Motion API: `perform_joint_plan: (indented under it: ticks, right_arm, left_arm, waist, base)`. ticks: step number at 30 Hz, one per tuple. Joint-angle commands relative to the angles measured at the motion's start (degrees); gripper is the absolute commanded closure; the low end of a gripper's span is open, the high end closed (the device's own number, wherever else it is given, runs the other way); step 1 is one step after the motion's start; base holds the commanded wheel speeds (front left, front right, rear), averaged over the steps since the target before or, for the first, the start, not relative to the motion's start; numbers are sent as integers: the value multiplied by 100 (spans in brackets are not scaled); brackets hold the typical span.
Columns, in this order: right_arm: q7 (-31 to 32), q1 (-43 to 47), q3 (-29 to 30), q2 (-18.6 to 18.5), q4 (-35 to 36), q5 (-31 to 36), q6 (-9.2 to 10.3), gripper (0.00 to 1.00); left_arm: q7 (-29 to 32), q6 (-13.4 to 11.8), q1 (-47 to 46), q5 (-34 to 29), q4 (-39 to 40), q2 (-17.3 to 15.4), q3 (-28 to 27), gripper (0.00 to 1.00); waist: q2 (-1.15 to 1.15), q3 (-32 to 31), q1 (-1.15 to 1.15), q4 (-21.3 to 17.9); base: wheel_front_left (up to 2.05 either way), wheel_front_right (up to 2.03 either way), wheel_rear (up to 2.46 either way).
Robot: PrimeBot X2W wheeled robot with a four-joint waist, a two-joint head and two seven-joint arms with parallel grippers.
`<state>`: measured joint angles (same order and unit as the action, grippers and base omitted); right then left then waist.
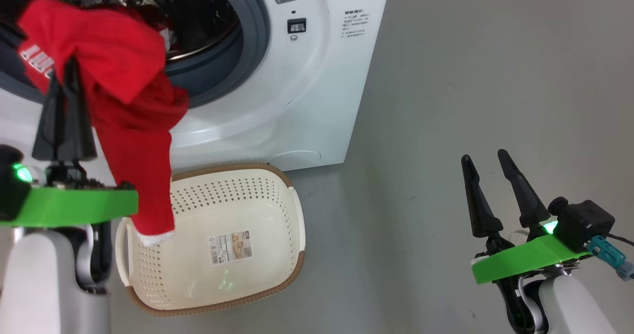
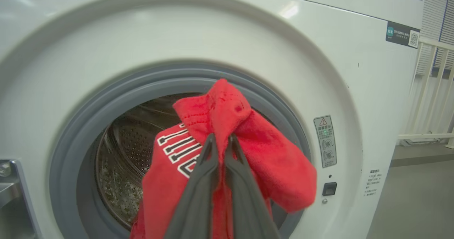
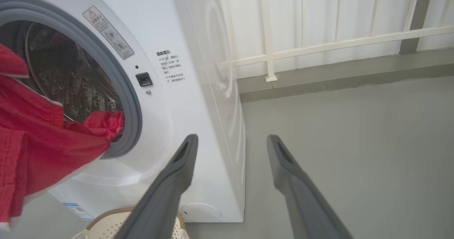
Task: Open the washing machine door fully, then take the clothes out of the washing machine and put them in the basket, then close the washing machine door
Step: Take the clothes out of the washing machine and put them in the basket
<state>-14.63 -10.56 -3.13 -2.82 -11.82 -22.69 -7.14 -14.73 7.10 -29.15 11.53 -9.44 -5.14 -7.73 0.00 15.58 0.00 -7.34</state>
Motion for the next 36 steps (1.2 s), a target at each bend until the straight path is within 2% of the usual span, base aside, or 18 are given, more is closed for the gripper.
perform_joint_plan:
  ticks: [1,11,19,36]
  right_arm:
    - [-37,60,-139,-6,128,64,-35,0]
    - [-37,-9,-167,-6,181,22,-35,0]
    - [-37,-163,-161,-6,236,-6,-35,0]
    - [-37,-581,-271,-6,360,-157,-35,0]
  left_arm:
    - [-27,36,122,-34,134,-126,-155,100]
    - [-27,37,706,-36,-318,-10,80,100]
    - [-27,38,792,-13,-1217,66,201,100]
    - [-27,38,-208,-165,-3451,-398,554,100]
  waist:
    - [0,16,0,-12]
    - [0,247,0,-84]
    - [0,610,0,-128]
    - [0,1688,0,-373]
  base:
    - [0,0,0]
    - [0,0,0]
    - [0,0,0]
    - [0,0,0]
